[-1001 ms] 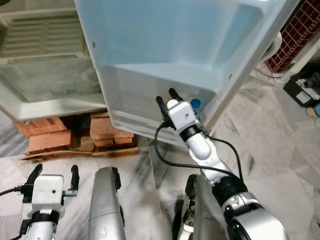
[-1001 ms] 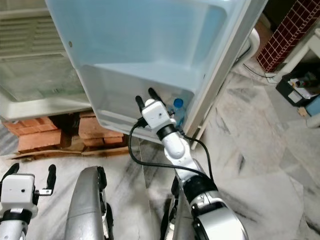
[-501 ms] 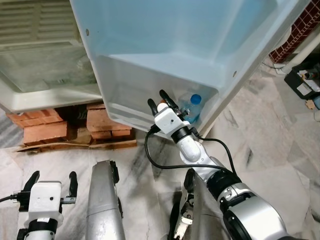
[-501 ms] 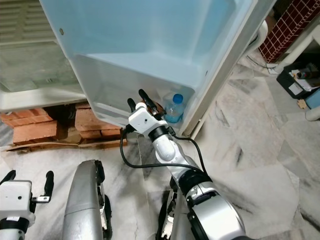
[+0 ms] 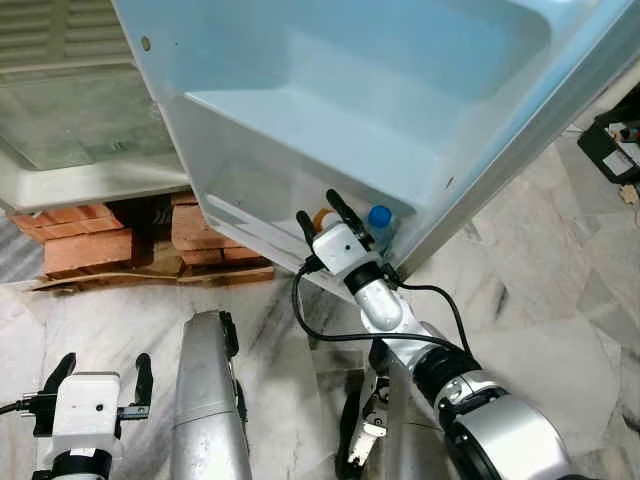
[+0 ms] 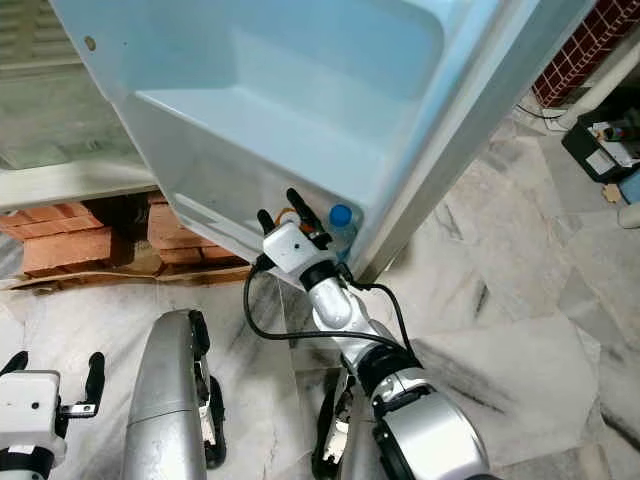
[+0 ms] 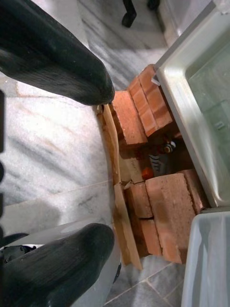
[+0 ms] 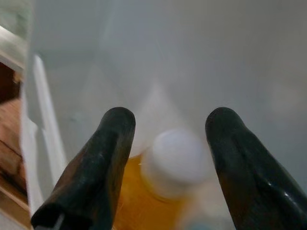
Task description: Restocking fridge
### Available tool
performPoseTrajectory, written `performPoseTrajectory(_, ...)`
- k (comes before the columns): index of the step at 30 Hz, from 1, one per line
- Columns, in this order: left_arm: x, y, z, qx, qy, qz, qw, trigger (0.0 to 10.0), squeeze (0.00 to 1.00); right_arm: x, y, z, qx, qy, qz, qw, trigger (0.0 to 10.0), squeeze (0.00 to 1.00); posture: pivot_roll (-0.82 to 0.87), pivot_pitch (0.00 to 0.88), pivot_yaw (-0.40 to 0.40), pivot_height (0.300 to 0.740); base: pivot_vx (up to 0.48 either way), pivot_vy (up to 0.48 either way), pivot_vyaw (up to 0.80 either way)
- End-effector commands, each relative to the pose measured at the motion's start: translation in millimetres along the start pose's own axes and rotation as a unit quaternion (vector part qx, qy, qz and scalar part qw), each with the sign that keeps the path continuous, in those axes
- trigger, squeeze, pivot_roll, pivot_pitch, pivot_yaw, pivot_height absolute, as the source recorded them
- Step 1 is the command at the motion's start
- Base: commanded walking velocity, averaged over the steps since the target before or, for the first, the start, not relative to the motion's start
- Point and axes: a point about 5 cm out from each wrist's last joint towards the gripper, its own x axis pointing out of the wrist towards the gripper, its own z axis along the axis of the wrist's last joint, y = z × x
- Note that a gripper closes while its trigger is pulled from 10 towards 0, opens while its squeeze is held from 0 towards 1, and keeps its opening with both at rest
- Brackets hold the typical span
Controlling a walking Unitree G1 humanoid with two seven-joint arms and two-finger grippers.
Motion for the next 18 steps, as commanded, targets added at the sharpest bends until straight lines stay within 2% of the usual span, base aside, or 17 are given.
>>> performPoseTrajectory(1,-5.5,0.0,-4,-0.001,0.016,-0.006,1.000,10.0,0.00,-6.4,-1.0,-7,0.010,0.013,-0.009,1.000,10.0,1.00,0.21,0.363,-0.105,0.552,0.000,0.000,0.00)
performPoseTrajectory(11,1.5,-0.8,-7,0.003,0.018,-0.006,1.000,10.0,0.00,-0.7,-9.2,5,0.021,-0.024,-0.018,0.999,10.0,1.00,0.20,0.323,-0.100,0.552,0.000,0.000,0.00)
performPoseTrajectory(13,12.0,-1.3,-11,0.009,0.014,-0.003,1.000,10.0,0.00,-3.3,-13.4,8,0.053,-0.040,-0.020,0.998,10.0,1.00,0.19,0.272,-0.100,0.552,0.000,0.000,0.00)
performPoseTrajectory(14,12.0,-1.3,-11,0.009,0.014,-0.003,1.000,10.0,0.00,-3.3,-13.4,8,0.053,-0.040,-0.020,0.998,10.0,1.00,0.19,0.272,-0.100,0.552,0.000,0.000,0.00)
performPoseTrajectory(16,24.8,-2.0,-13,0.012,0.008,0.001,1.000,10.0,0.00,-14.1,-13.7,8,0.070,-0.052,-0.010,0.996,10.0,1.00,0.17,0.221,-0.100,0.552,0.000,0.000,0.00)
performPoseTrajectory(18,29.8,-2.7,-13,0.012,0.005,0.002,1.000,10.0,0.00,-18.1,-13.4,7,0.069,-0.054,-0.006,0.996,10.0,1.00,0.16,0.213,-0.099,0.552,0.000,0.000,0.00)
